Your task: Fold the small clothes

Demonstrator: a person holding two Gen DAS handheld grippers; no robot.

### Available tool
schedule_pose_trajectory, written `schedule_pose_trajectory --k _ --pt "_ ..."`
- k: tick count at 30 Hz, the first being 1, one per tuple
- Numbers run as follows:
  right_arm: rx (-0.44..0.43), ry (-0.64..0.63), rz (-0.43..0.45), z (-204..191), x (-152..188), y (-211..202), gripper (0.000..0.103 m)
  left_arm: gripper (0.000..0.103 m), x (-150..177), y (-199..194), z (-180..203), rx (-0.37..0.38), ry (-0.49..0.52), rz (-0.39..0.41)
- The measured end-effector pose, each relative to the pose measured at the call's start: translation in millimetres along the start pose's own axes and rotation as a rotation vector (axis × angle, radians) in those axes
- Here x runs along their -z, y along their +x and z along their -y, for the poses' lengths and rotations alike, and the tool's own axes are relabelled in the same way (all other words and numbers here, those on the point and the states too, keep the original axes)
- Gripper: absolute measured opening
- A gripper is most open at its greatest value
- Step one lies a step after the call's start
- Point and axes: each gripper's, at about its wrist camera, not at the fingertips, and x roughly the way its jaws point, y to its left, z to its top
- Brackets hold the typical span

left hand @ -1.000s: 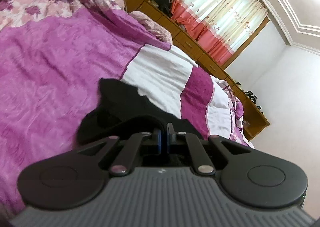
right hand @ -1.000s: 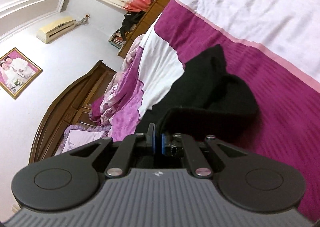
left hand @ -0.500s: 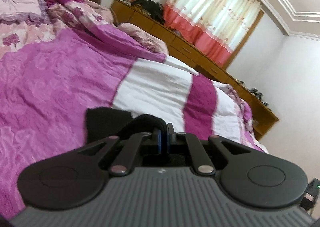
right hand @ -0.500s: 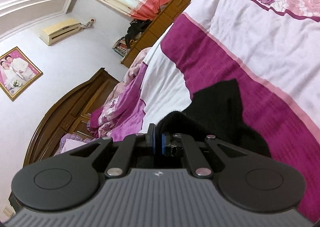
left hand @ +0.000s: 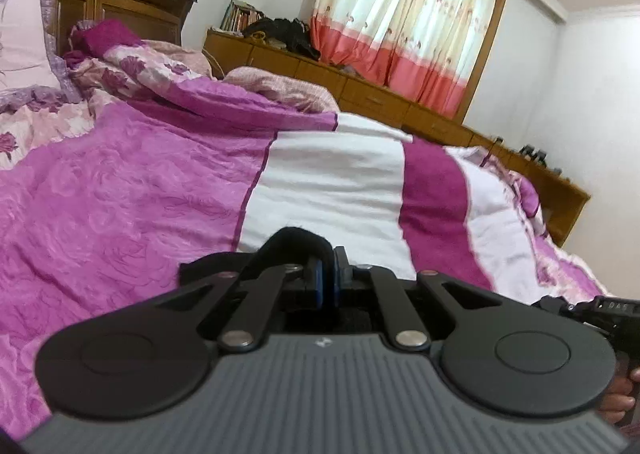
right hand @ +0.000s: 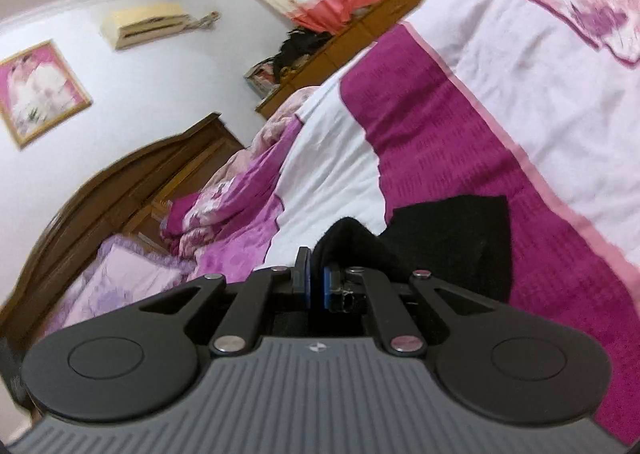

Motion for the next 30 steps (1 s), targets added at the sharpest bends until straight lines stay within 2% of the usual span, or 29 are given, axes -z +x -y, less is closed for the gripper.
schedule_pose_trajectory --k 2,6,8,11,17,22,27,30 --pt "-0.007 0.045 -0.002 7 0 8 0.005 0.007 -4 15 -4 -0.007 -0.017 -0.012" --pt "0.033 0.037 -0.018 14 4 15 0.005 0.007 -8 44 -15 -0.005 -0.14 -0.028" --pt "0.03 0.054 -0.008 17 1 16 0.005 0.007 -9 54 -13 -0.033 -0.132 -0.031" --pt "0.043 0.045 0.006 17 -4 20 0.005 0.007 -8 59 -5 -0.071 -0.04 -0.012" --pt "0.091 0.024 -0.003 26 -9 37 0.005 0.007 -20 73 -17 -0.078 -0.074 -0.01" --pt "0.138 0.036 -0.051 35 -17 63 0.005 0.007 -18 112 -43 -0.098 -0.161 -0.145" --pt "0.238 -0.055 -0.124 37 -39 108 0.005 0.007 -9 139 -43 -0.171 -0.049 -0.184" --pt "0.237 -0.067 -0.127 41 -45 132 0.005 0.007 -4 158 -48 -0.176 -0.049 -0.225"
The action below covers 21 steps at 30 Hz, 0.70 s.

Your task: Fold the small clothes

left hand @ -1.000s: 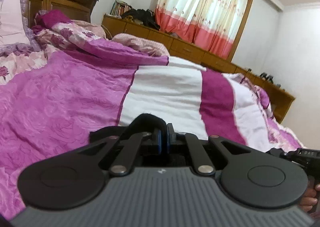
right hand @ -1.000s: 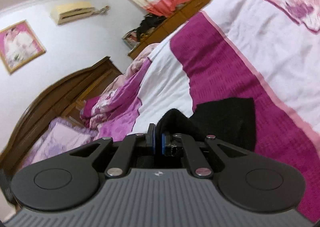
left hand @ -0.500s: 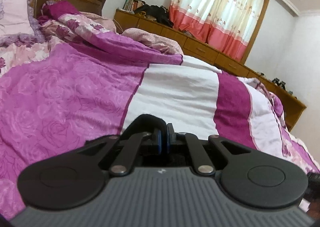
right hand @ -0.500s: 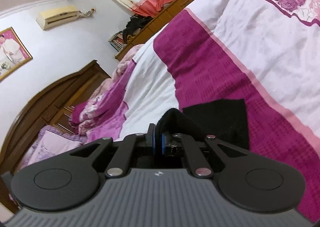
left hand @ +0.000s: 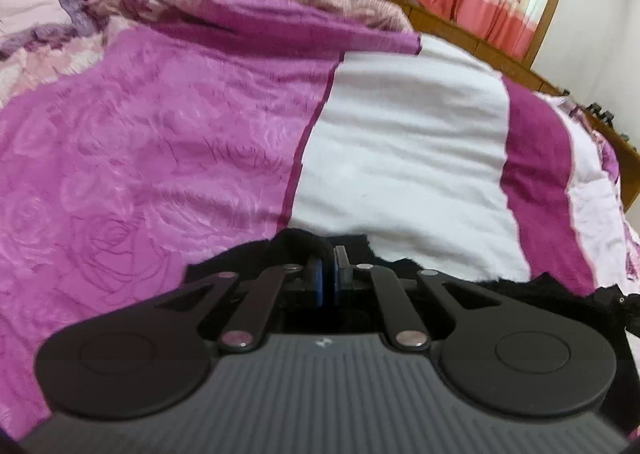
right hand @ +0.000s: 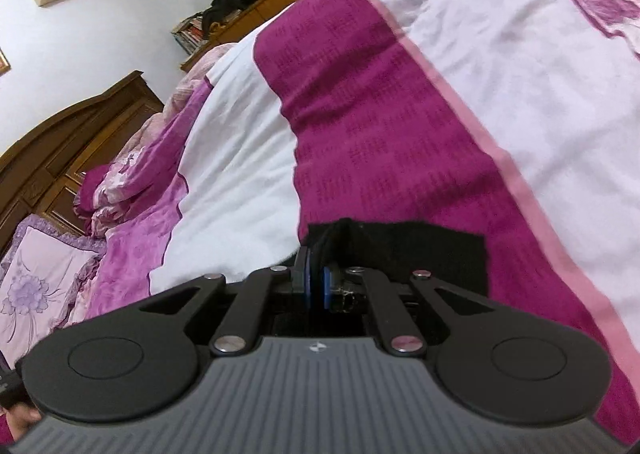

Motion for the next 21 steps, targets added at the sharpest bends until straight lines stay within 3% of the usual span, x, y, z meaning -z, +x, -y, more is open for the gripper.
schedule_pose_trajectory --k 3,7,10,13,15,16,17,18,19,20,21 --pt "0.061 -0.077 -0.02 -11 -2 24 0.005 0.007 -4 17 2 0.005 0.007 -0.04" --pt "0.152 -0.109 -0.084 -18 0 52 0.005 0.007 -12 24 10 0.01 0.046 -0.012" --pt "0.169 -0.106 -0.086 -21 -3 62 0.005 0.009 -19 32 6 -0.012 -0.009 -0.023" --pt "0.169 0.009 -0.072 -12 -8 70 0.007 0.011 -23 40 -10 -0.001 -0.132 -0.034" --pt "0.13 0.07 -0.067 -3 -7 75 0.019 0.011 -25 32 -23 0.032 -0.221 -0.023" --pt "0.11 0.092 -0.053 2 -5 75 0.03 0.014 -25 22 -28 0.037 -0.254 0.011" --pt "0.071 0.118 -0.017 7 -1 72 0.049 0.02 -25 8 -31 0.035 -0.272 0.074" --pt "0.034 0.139 0.031 10 4 66 0.061 0.039 -25 -6 -31 -0.011 -0.266 0.147" --pt "0.008 0.159 0.08 13 8 61 0.085 0.054 -26 -18 -29 -0.066 -0.244 0.204" --pt "-0.003 0.18 0.148 15 12 53 0.103 0.056 -26 -29 -26 -0.099 -0.212 0.243" --pt "0.037 0.185 0.245 14 16 43 0.103 0.056 -27 -37 -25 -0.097 -0.187 0.254"
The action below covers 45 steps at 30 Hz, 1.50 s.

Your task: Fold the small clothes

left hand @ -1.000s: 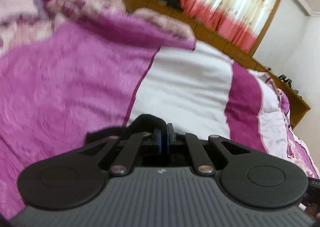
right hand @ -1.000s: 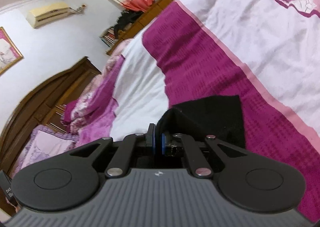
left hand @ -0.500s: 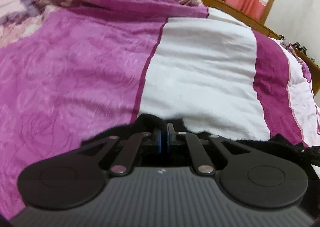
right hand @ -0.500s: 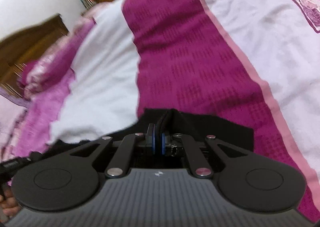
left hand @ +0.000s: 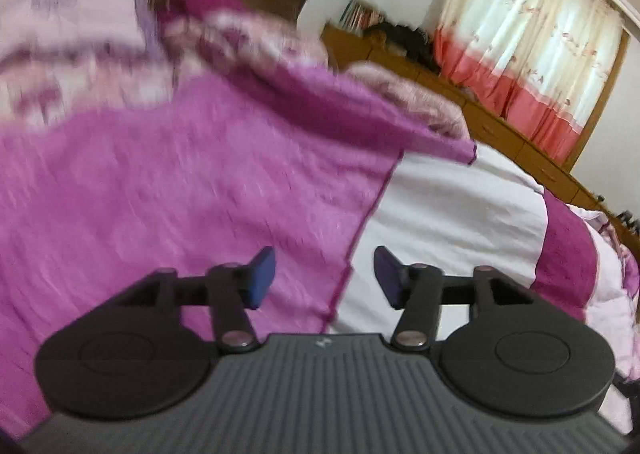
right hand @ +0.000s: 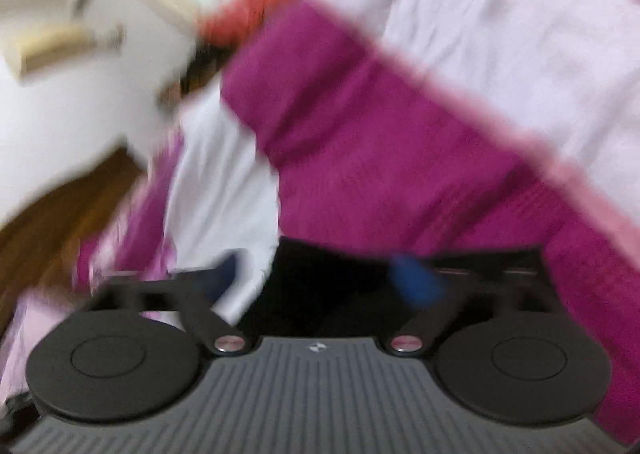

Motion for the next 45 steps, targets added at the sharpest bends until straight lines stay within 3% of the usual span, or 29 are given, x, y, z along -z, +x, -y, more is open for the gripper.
schedule_pose_trajectory --k 2,5,7,10,14,16,18,19,21,22,23,25,27,29,30,31,32,33,35,37,38,40,42,44,45 --pt "0.062 -0.034 0.132 -1 2 -13 0.103 0.057 0 -10 1 0.032 0.027 -0.054" --pt "0.156 -0.046 0.088 6 6 -14 0.103 0.057 15 -25 10 0.061 0.12 -0.151" --pt "0.232 -0.058 0.047 11 12 -14 0.103 0.057 35 -42 21 0.084 0.267 -0.165" --pt "0.279 -0.115 0.05 6 17 -27 0.103 0.057 70 -54 36 -0.015 0.5 -0.159" --pt "0.395 -0.328 0.012 -9 32 -40 0.103 0.057 86 -36 19 -0.131 0.54 -0.187" --pt "0.444 -0.452 -0.049 -8 40 -45 0.103 0.057 67 -18 11 -0.149 0.475 -0.196" --pt "0.43 -0.538 -0.114 -3 43 -48 0.103 0.056 42 1 5 -0.089 0.364 -0.227" --pt "0.429 -0.57 -0.134 1 42 -51 0.103 0.056 32 11 5 -0.019 0.321 -0.267" --pt "0.43 -0.624 -0.156 4 41 -58 0.103 0.058 22 24 11 0.225 0.29 -0.352" --pt "0.431 -0.644 -0.158 4 41 -61 0.103 0.059 23 25 18 0.264 0.321 -0.342" --pt "0.435 -0.665 -0.157 3 42 -63 0.103 0.059 27 30 26 0.247 0.378 -0.331" --pt "0.434 -0.703 -0.139 1 45 -69 0.103 0.058 39 49 32 0.13 0.418 -0.354" --pt "0.433 -0.729 -0.116 3 49 -74 0.103 0.058 41 65 19 -0.013 0.329 -0.357" --pt "0.439 -0.722 -0.101 6 48 -77 0.103 0.055 32 54 -8 -0.107 0.106 -0.292" --pt "0.444 -0.712 -0.096 7 47 -80 0.103 0.055 30 34 -22 -0.117 -0.024 -0.237" --pt "0.446 -0.706 -0.094 8 45 -81 0.103 0.055 34 8 -33 -0.075 -0.121 -0.193" --pt "0.449 -0.707 -0.09 8 44 -83 0.103 0.056 40 -17 -37 -0.001 -0.132 -0.195" --pt "0.464 -0.712 -0.08 6 43 -89 0.103 0.057 48 -42 -32 0.041 -0.066 -0.218" --pt "0.496 -0.696 -0.053 -4 41 -108 0.103 0.057 60 -71 -11 0.003 0.125 -0.274" --pt "0.405 -0.671 -0.065 -20 37 -132 0.103 0.065 77 -98 0 -0.065 0.251 -0.228" --pt "0.359 -0.638 -0.076 -25 34 -142 0.103 0.068 80 -105 1 -0.11 0.265 -0.206" --pt "0.262 -0.537 -0.099 -28 31 -159 0.102 0.077 84 -111 -6 -0.179 0.186 -0.199" --pt "0.198 -0.516 -0.092 -22 36 -166 0.086 0.077 86 -104 -17 -0.231 0.127 -0.218" --pt "0.213 -0.566 -0.113 -13 43 -160 0.059 0.078 94 -98 -24 -0.255 0.166 -0.197" --pt "0.212 -0.536 -0.145 -3 45 -153 0.053 0.076 94 -95 -26 -0.255 0.169 -0.193"
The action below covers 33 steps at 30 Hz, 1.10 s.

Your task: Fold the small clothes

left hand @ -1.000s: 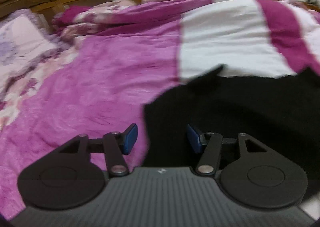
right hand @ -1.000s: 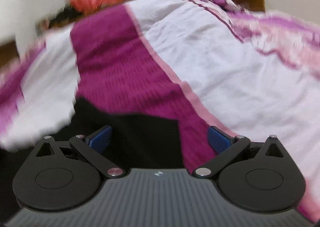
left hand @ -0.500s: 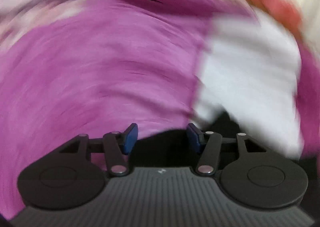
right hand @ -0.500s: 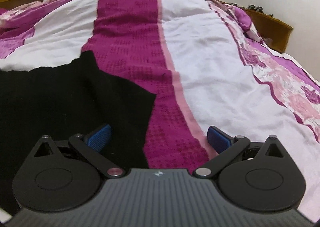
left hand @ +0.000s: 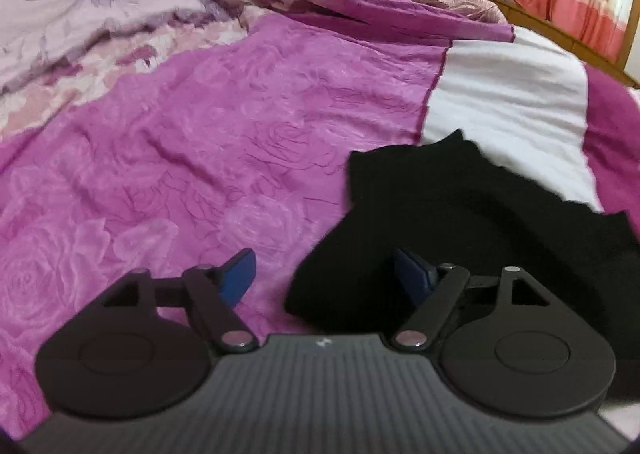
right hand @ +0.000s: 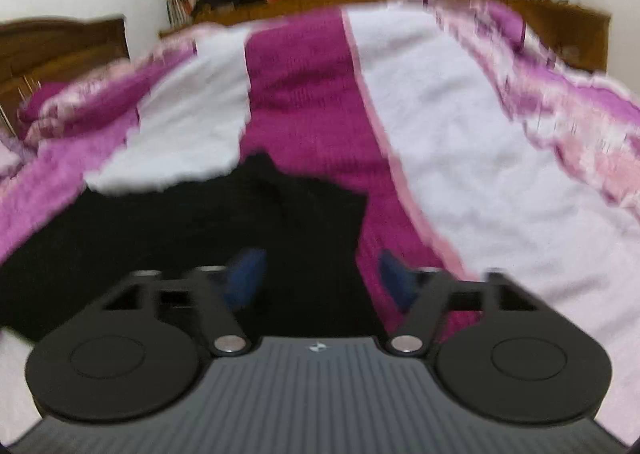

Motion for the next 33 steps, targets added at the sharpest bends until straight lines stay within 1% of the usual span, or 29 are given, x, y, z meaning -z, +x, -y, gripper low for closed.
schedule_pose_trajectory --k 1,2,3,4,5,7,8,9,11,13,14,16,17,18,19,21,22,23,24,25,26,27,28,29,30,31,32,33 --pt "-0.013 0.036 -0.005 6 3 5 0.051 0.069 -3 3 -3 0.025 -0.013 -0.001" --pt "-0.033 0.053 0.004 11 4 9 0.051 0.062 -7 7 -6 0.072 -0.032 -0.012" --pt "-0.058 0.029 0.012 13 4 14 0.051 0.039 -11 14 -5 0.122 -0.045 -0.031" --pt "-0.063 0.003 0.011 13 4 18 0.051 0.012 -12 13 -8 0.158 -0.06 -0.042" --pt "-0.058 -0.014 0.007 14 3 22 0.052 0.007 -15 10 -11 0.183 -0.071 -0.044" --pt "-0.044 -0.025 0.013 14 5 27 0.053 0.006 -21 4 -18 0.23 -0.095 -0.023" --pt "-0.048 -0.034 0.013 13 6 28 0.052 0.006 -25 2 -20 0.25 -0.113 -0.004" --pt "-0.065 -0.054 0.009 13 7 29 0.047 0.006 -29 0 -25 0.269 -0.144 0.006" --pt "-0.079 -0.062 0.013 13 2 28 0.007 0.005 -34 -7 -35 0.297 -0.199 0.004" --pt "-0.061 -0.009 0.026 14 -6 21 0.004 0.005 -34 -11 -40 0.288 -0.216 -0.019" --pt "-0.06 0.016 0.034 14 -10 15 0.004 0.005 -32 -8 -41 0.267 -0.208 -0.045" --pt "-0.038 0.02 0.051 12 -17 7 0.003 0.005 -28 2 -40 0.207 -0.165 -0.113" --pt "-0.024 0.007 0.042 11 -17 6 0.003 0.006 -25 7 -38 0.18 -0.137 -0.143" --pt "0.001 0.0 0.016 12 -16 8 0.003 0.006 -20 10 -36 0.157 -0.108 -0.154" --pt "0.012 0.013 -0.017 14 -14 12 0.003 0.006 -18 11 -31 0.142 -0.081 -0.144" --pt "0.015 0.04 -0.097 20 -6 22 0.004 0.006 -17 6 -17 0.126 0.007 -0.088" --pt "0.033 0.024 -0.098 19 -3 24 0.005 0.008 -18 4 -10 0.12 0.045 -0.067" --pt "0.056 -0.007 -0.08 17 -1 25 0.005 0.008 -20 4 -6 0.109 0.066 -0.056" --pt "0.062 -0.039 -0.068 15 -1 25 0.005 0.009 -23 6 -4 0.094 0.064 -0.06" --pt "0.063 -0.045 -0.062 14 -1 25 0.012 0.009 -26 7 -2 0.063 0.045 -0.073" --pt "0.06 -0.035 -0.055 16 -2 24 0.035 0.009 -30 10 -3 0.032 0.022 -0.083" --pt "0.075 -0.008 -0.047 18 -2 23 0.049 0.008 -34 11 -6 -0.009 -0.017 -0.079" --pt "0.109 0.019 -0.038 21 -5 22 0.076 0.009 -37 10 -12 -0.061 -0.078 -0.048" --pt "0.134 0.052 -0.027 28 -6 22 0.097 0.008 -39 5 -17 -0.112 -0.154 -0.002" --pt "0.118 0.114 -0.025 39 -9 23 0.1 0.006 -42 1 -22 -0.132 -0.224 0.042" --pt "0.085 0.202 -0.043 53 -10 24 0.1 0.006 -44 -1 -24 -0.119 -0.262 0.064" --pt "0.039 0.311 -0.069 67 -10 26 0.1 0.006 -46 -2 -23 -0.078 -0.288 0.081" --pt "-0.015 0.415 -0.069 79 -9 26 0.1 0.006 -46 -1 -20 -0.03 -0.288 0.084"
